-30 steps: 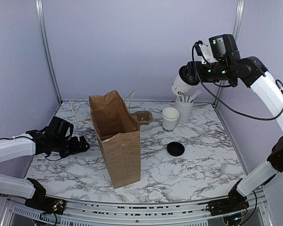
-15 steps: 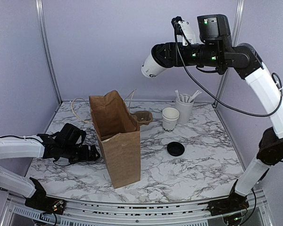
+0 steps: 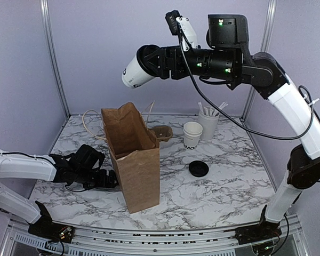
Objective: Pack the takeout coffee
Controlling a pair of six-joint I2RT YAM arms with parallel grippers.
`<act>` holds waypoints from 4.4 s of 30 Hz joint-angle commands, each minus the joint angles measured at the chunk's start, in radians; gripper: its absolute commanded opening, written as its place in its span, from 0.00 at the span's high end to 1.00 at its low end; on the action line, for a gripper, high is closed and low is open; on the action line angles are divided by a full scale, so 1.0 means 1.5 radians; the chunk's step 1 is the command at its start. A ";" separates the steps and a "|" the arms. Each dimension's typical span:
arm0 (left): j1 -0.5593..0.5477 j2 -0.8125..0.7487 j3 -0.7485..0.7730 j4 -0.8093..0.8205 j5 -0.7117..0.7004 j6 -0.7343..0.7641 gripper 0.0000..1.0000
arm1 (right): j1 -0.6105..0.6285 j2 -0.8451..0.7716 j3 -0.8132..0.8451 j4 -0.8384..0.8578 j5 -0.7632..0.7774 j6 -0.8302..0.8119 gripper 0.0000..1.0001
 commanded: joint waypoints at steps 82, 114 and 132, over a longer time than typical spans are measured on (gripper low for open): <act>-0.125 0.073 0.052 0.078 -0.034 -0.031 0.01 | -0.011 0.172 -0.078 -0.330 -0.077 0.136 0.38; -0.108 0.009 -0.008 0.149 -0.013 -0.037 0.01 | -0.027 0.201 -0.119 -0.431 -0.116 0.279 0.39; -0.101 0.005 -0.012 0.149 -0.008 -0.035 0.01 | -0.026 0.195 -0.213 -0.386 -0.151 0.288 0.39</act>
